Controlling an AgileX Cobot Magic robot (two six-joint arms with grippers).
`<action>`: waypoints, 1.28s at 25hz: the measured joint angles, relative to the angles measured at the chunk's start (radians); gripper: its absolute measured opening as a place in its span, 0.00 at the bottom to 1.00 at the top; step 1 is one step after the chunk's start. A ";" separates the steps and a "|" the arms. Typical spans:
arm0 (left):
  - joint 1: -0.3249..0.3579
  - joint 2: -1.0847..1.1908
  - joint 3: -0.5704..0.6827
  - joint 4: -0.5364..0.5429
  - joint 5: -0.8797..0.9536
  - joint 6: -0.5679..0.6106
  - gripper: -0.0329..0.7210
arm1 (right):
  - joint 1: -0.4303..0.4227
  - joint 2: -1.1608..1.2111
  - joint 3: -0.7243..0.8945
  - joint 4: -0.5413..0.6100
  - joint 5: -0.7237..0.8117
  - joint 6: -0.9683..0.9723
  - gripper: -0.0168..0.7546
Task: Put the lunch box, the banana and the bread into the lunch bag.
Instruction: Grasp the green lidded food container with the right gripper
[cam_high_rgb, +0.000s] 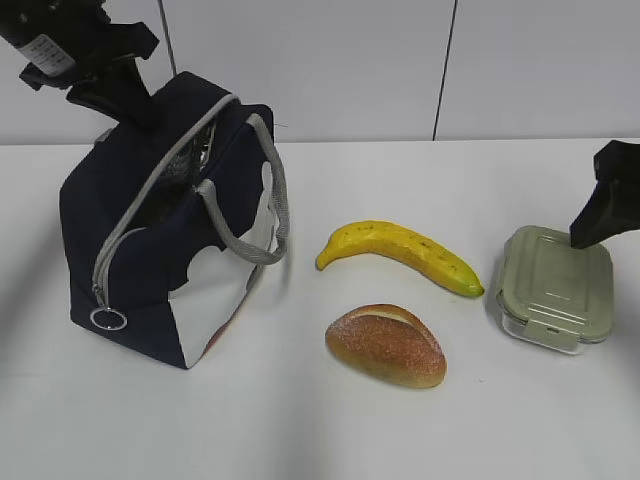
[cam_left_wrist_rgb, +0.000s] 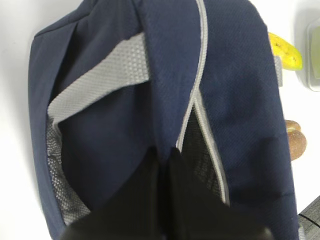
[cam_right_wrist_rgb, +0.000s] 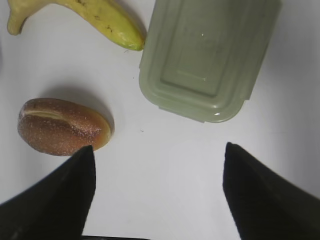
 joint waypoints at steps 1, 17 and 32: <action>0.000 0.000 0.000 0.000 0.000 0.000 0.04 | -0.020 0.015 -0.004 0.025 -0.001 -0.029 0.78; 0.000 0.001 0.000 -0.003 0.000 0.000 0.04 | -0.364 0.153 -0.006 0.413 0.004 -0.568 0.78; 0.000 0.001 0.000 -0.005 0.000 0.006 0.04 | -0.514 0.322 0.092 0.672 -0.007 -0.949 0.78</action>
